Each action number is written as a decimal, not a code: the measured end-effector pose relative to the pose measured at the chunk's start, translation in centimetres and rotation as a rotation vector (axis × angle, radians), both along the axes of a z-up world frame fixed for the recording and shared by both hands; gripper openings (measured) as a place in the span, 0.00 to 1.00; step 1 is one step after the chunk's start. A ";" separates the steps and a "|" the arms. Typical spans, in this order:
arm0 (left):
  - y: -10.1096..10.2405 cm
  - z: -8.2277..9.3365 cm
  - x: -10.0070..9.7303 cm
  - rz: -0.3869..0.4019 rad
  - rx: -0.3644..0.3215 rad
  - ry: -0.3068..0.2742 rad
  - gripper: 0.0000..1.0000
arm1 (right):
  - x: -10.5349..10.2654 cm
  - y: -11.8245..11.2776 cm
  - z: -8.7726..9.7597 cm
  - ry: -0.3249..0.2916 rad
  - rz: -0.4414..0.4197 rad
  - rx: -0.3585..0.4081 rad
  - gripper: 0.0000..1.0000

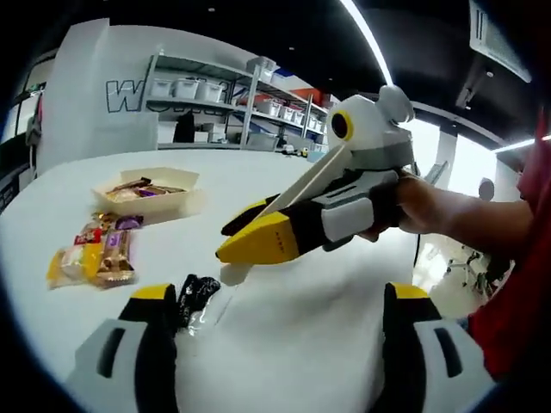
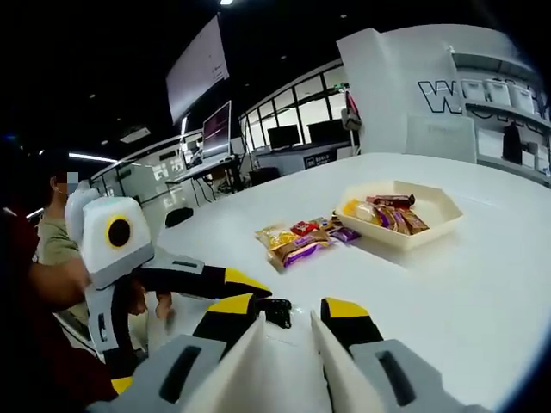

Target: Place the target food into the container with the food tongs after gripping and lifting it, then release it inside without dropping or visibly crushing the food.

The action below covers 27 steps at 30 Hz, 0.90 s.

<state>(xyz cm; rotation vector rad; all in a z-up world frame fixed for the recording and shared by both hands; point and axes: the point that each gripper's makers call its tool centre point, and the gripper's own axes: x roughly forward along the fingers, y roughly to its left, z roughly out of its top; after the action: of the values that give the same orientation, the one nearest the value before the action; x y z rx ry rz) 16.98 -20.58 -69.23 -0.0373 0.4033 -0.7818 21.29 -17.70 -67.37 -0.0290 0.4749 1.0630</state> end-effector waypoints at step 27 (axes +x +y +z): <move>4.6 -0.5 -1.2 0.104 0.066 -0.013 0.96 | 3.3 -0.5 -1.1 -0.029 -0.127 -0.078 0.21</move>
<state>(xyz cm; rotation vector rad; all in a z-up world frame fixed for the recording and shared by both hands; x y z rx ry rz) 15.80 -15.96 -69.71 0.0083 0.4118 -0.6652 24.58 -18.21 -68.50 -0.0822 0.4854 0.9184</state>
